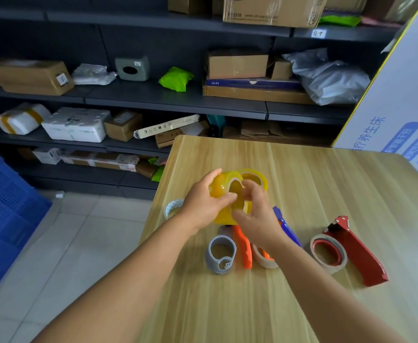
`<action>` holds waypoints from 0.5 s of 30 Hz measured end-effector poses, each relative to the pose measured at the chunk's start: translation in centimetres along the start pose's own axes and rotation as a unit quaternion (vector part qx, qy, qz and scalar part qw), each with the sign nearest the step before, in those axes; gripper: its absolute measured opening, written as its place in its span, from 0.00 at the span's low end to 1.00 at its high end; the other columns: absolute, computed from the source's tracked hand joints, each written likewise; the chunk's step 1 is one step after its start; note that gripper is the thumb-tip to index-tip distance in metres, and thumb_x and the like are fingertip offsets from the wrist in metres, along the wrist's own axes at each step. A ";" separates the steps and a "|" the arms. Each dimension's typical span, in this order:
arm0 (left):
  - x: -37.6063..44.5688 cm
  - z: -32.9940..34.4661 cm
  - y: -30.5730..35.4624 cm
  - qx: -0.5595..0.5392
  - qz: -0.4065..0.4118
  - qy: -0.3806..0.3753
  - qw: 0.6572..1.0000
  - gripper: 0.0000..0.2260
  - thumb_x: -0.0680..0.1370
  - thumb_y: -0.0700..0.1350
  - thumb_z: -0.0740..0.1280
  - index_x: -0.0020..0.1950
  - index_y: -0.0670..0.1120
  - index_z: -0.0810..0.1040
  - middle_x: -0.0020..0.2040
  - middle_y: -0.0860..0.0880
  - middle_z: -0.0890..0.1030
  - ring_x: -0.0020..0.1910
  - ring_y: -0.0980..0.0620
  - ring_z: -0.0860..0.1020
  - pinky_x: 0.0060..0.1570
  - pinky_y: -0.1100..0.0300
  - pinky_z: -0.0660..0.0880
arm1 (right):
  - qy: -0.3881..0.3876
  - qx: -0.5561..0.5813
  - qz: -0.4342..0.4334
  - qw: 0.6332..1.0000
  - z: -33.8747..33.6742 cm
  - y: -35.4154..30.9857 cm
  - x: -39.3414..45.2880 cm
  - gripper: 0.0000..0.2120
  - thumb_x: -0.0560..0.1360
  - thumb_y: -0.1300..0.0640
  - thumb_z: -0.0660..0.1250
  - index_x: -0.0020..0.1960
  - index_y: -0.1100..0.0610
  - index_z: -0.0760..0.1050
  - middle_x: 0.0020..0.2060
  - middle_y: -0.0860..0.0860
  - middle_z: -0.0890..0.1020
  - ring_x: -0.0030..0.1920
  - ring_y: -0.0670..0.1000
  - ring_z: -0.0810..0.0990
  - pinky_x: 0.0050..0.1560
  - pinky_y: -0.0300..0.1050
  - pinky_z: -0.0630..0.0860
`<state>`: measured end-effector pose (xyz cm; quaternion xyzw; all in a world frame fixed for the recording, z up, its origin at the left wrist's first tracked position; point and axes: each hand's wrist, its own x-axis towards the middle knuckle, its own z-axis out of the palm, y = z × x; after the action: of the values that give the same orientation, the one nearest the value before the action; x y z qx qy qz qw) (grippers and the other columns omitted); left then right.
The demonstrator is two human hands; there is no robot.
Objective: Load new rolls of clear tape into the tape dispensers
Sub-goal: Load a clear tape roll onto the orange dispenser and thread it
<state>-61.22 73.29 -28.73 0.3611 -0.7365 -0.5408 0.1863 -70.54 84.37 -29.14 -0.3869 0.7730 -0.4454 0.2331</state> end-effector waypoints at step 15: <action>-0.8 -2.0 -0.1 0.046 0.027 0.049 0.997 0.13 0.76 0.46 0.68 0.61 0.49 0.80 0.51 0.50 0.81 0.50 0.53 0.79 0.54 0.58 0.76 | -0.102 0.126 0.039 0.986 -0.3 -0.4 -0.8 0.19 0.70 0.58 0.64 0.59 0.50 0.77 0.47 0.62 0.79 0.43 0.52 0.78 0.45 0.52 0.78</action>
<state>-59.34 72.52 -28.02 0.3749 -0.7603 -0.4827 0.2200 -70.16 85.03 -28.61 -0.3677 0.6975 -0.4875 0.3750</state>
